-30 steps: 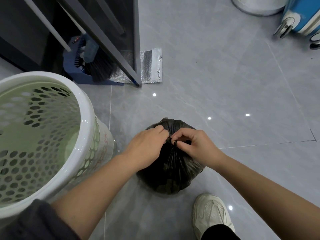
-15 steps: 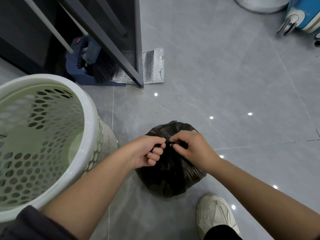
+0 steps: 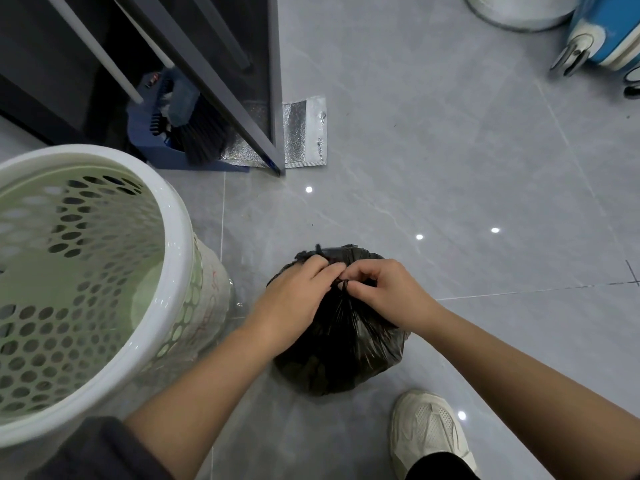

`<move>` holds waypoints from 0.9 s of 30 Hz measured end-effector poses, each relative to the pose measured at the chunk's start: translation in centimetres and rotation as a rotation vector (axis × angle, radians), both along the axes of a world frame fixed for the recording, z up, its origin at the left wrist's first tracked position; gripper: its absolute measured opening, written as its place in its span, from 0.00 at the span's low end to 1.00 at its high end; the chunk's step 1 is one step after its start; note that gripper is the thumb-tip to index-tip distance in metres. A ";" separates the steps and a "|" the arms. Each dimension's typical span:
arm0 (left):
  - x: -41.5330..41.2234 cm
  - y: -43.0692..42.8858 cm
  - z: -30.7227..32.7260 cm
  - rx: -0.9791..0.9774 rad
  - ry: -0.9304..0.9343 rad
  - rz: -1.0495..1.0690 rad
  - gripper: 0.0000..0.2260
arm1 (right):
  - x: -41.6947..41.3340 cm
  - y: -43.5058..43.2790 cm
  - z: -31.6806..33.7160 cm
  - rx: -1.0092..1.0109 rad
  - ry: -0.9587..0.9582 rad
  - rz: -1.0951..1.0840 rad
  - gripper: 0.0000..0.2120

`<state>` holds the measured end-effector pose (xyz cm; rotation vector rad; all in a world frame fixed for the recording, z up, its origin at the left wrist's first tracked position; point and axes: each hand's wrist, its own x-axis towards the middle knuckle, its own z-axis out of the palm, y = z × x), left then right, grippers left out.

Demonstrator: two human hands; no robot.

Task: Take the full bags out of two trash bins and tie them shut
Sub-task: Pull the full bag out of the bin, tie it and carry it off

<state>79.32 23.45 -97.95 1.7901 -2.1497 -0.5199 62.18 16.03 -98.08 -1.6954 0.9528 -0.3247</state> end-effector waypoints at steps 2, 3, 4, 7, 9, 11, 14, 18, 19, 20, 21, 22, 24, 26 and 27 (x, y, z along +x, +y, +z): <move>0.5 -1.0 0.3 -0.031 -0.109 -0.078 0.09 | -0.2 -0.1 -0.1 0.041 -0.015 -0.025 0.06; 0.7 -1.3 0.4 -0.059 -0.180 -0.112 0.08 | -0.3 -0.1 -0.2 0.041 -0.014 -0.032 0.06; 0.8 -1.5 0.7 -0.067 -0.247 -0.136 0.10 | -0.4 -0.1 -0.2 0.020 -0.005 -0.030 0.06; 0.5 -1.5 1.7 0.110 -0.228 -0.069 0.12 | -0.4 0.4 -0.1 -0.133 0.027 0.016 0.07; 0.4 -1.8 1.9 0.329 -0.027 0.054 0.14 | -0.2 0.7 -0.2 -0.274 0.043 0.052 0.08; 0.2 -2.4 1.9 0.471 0.167 0.165 0.16 | 0.0 0.9 -0.3 -0.363 0.037 0.062 0.08; 0.5 -2.7 2.1 0.650 0.380 0.273 0.17 | 0.1 1.0 -0.3 -0.408 0.027 0.059 0.08; 0.8 -2.2 2.4 0.616 0.196 0.157 0.19 | 0.0 0.9 -0.6 -0.405 0.017 0.068 0.08; 0.9 -2.1 2.6 0.538 0.052 0.102 0.19 | -0.1 0.9 -0.6 -0.389 0.005 0.060 0.07; 1.0 -1.9 2.9 0.448 -0.077 0.053 0.18 | -0.2 0.9 -0.7 -0.372 -0.010 0.050 0.06; 1.1 -1.8 3.1 0.361 -0.159 0.011 0.18 | -0.3 0.9 -0.7 -0.358 -0.024 0.041 0.06; 1.2 -1.8 3.3 0.302 -0.188 -0.020 0.17 | -0.3 0.9 -0.7 -0.352 -0.039 0.034 0.07; 1.3 -1.8 3.3 0.271 -0.147 -0.045 0.16 | -0.2 1.0 -0.8 -0.369 -0.076 0.007 0.07; 1.2 -1.8 3.2 0.312 0.082 0.062 0.16 | 0.0 1.2 -0.8 -0.409 -0.109 -0.043 0.08; 1.1 -1.8 3.2 0.353 0.209 0.144 0.16 | 0.2 1.2 -0.8 -0.431 -0.118 -0.072 0.09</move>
